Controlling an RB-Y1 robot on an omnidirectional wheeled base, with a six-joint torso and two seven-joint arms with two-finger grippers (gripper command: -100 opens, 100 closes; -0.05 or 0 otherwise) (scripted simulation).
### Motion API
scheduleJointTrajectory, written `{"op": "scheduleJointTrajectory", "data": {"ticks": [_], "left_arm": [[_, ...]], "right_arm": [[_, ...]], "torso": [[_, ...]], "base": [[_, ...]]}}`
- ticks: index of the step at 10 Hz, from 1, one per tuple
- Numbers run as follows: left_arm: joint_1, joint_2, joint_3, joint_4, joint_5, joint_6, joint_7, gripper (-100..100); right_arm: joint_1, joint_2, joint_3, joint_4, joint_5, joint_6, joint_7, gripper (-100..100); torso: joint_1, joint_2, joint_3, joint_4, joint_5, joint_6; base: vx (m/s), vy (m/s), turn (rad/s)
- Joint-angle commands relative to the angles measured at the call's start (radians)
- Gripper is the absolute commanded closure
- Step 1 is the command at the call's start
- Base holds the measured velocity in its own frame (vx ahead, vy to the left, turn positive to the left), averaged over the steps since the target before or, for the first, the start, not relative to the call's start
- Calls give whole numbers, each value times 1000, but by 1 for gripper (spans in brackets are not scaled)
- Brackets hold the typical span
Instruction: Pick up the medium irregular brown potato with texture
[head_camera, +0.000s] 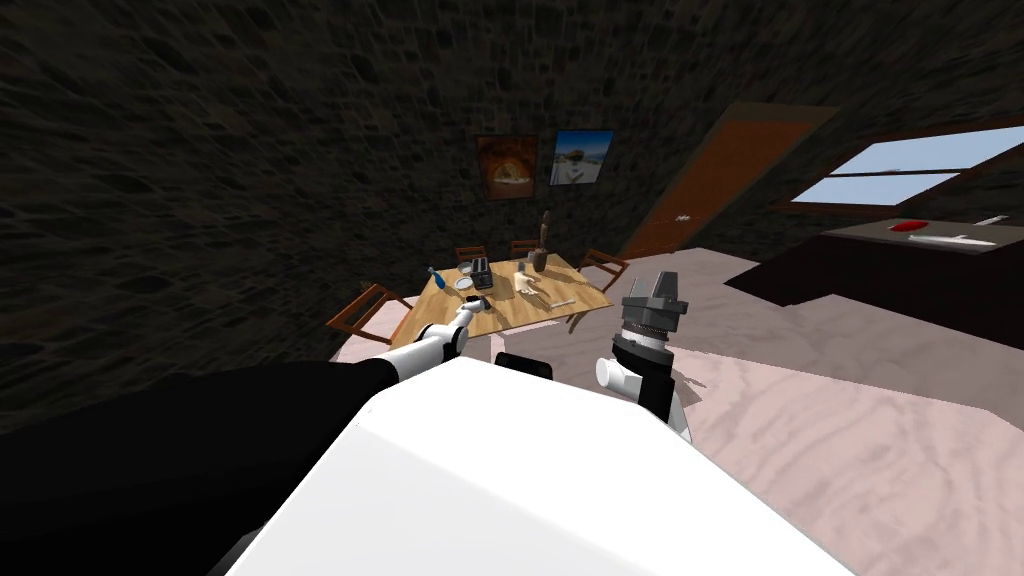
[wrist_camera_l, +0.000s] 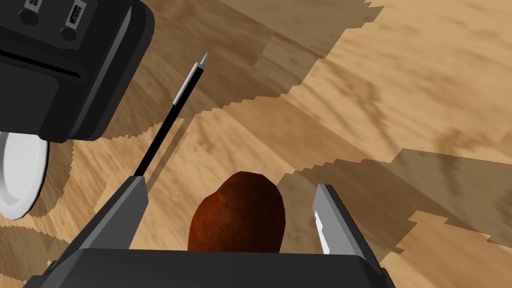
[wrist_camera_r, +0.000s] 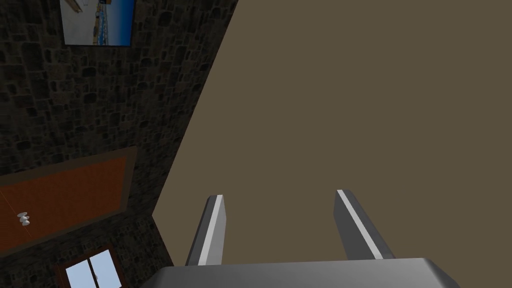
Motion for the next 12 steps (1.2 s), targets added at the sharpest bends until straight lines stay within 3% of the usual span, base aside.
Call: {"op": "scheduleJointTrajectory", "data": {"ticks": [1,2,4,5,6,8,9,12], "left_arm": [[-11,3,-21,47,14,-11,-5,-100],[-53,8,-65,99,48,-46,-19,-100],[-53,8,-65,119,48,-46,-19,-100],[-95,14,-109,154,81,-81,-33,-100],[-82,14,-109,100,68,-77,-33,-100],[-95,14,-109,186,81,-81,-33,-100],[-138,20,-153,234,114,-116,-47,-100],[-138,20,-153,265,114,-116,-47,-100]], "right_arm": [[0,0,0,0,0,0,0,0],[0,0,0,0,0,0,0,0],[0,0,0,0,0,0,0,0],[0,0,0,0,0,0,0,0],[0,0,0,0,0,0,0,0],[0,0,0,0,0,0,0,0],[0,0,0,0,0,0,0,0],[0,0,0,0,0,0,0,0]], "torso": [[0,0,0,0,0,0],[0,0,0,0,0,0],[0,0,0,0,0,0],[1,1,1,0,0,1],[1,1,1,0,0,0],[0,1,0,0,0,1],[1,2,1,0,0,0],[1,1,1,0,0,0]], "base": [[30,-12,98],[30,-7,228],[18,-7,36],[18,-2,214],[22,-10,133],[7,-3,-21],[16,-1,256],[12,-7,24]]}}
